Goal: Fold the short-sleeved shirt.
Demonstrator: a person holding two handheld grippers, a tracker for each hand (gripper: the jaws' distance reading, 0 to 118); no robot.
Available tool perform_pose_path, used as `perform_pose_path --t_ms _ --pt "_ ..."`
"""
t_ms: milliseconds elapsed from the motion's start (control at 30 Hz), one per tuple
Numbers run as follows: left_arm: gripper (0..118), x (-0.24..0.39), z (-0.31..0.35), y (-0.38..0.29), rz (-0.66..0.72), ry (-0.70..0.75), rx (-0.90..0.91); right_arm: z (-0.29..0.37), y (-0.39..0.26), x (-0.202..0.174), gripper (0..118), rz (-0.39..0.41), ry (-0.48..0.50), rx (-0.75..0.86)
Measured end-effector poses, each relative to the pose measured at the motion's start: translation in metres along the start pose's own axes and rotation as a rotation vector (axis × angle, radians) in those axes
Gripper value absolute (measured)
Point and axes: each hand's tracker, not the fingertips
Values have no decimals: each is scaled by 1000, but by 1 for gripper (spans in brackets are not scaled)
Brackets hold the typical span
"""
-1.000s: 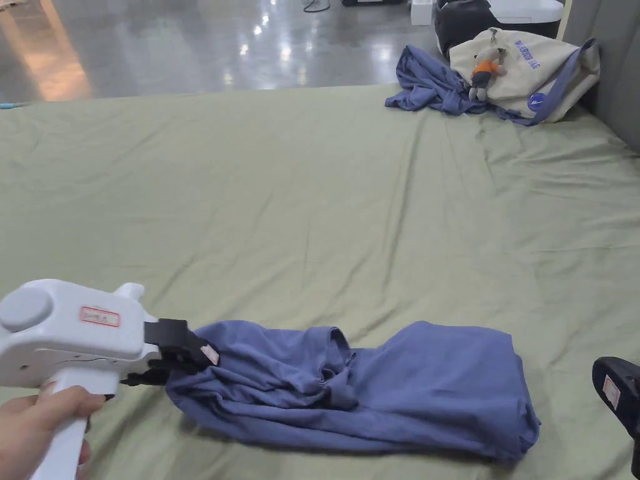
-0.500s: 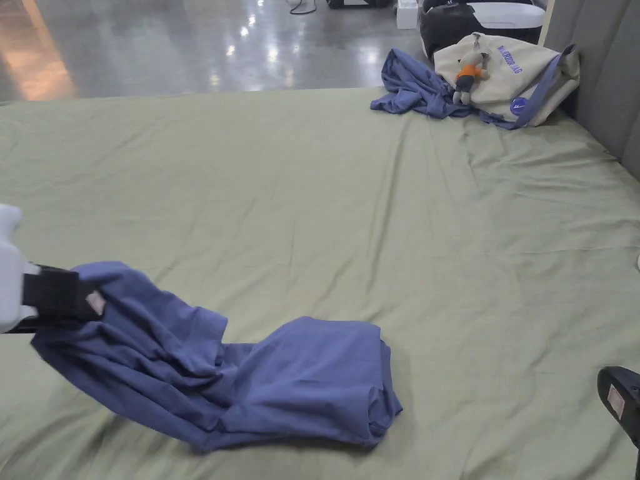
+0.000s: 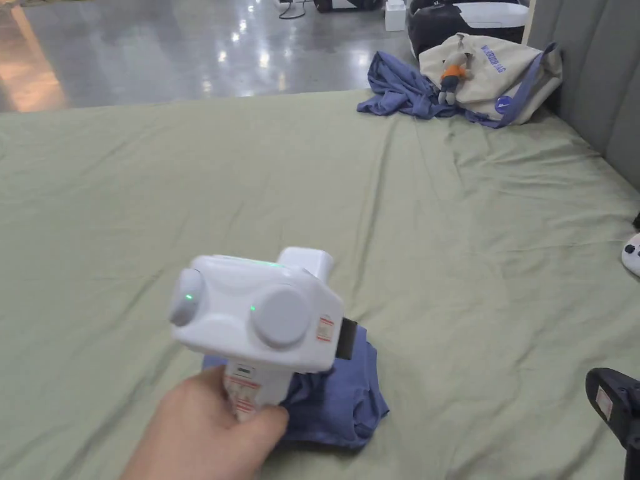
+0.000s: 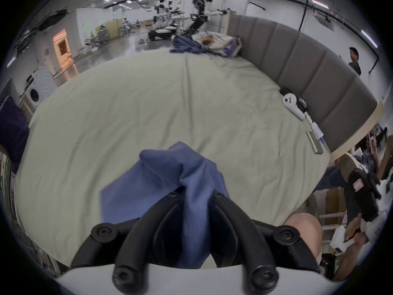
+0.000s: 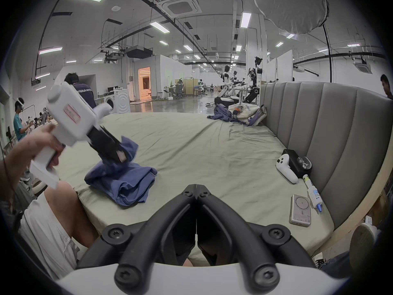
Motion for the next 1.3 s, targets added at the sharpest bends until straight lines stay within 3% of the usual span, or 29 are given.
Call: perform_pose_path --t_ms 133,167,233,267,367,500,567,600,633,667,1000,1100,1200,1300 --pt "22 4 -27 -19 -10 -5 -21 1 -2 5 2 -15 -6 -4" --pt "32 -1 -26 -23 -11 -31 -3 1 -2 5 2 -19 -6 -6" --pt "68 -8 -14 -27 30 -112 43 0 -3 5 2 -23 -5 -12" --pt "73 -15 -3 -28 64 -144 81 -1 -4 4 2 -22 -4 -14" --pt "74 -42 37 -29 125 -211 267 -2 -3 1 2 -13 0 -18" --pt "73 -66 34 -17 263 -166 294 -1 -2 -2 2 -6 8 -15" --pt "67 -69 8 -14 332 -202 179 -1 -2 -4 2 3 11 -18" --pt "53 -66 -9 -13 329 -224 80 -1 -1 -4 2 9 9 -19" --pt "28 -57 -24 -14 323 -243 22 -1 -1 -4 2 11 8 -19" --pt "17 -52 -34 -19 333 -262 -9 -2 -1 -3 2 11 8 -19" --pt "12 -28 -56 -28 178 -181 -29 -12 -6 3 2 -6 7 -49" --pt "11 -41 22 -38 79 -162 335 -15 2 -2 2 5 27 -37" --pt "11 -72 116 -74 -29 24 682 -9 18 -8 2 30 50 41" --pt "11 -107 172 -127 -30 257 803 -1 24 -12 2 45 58 110"
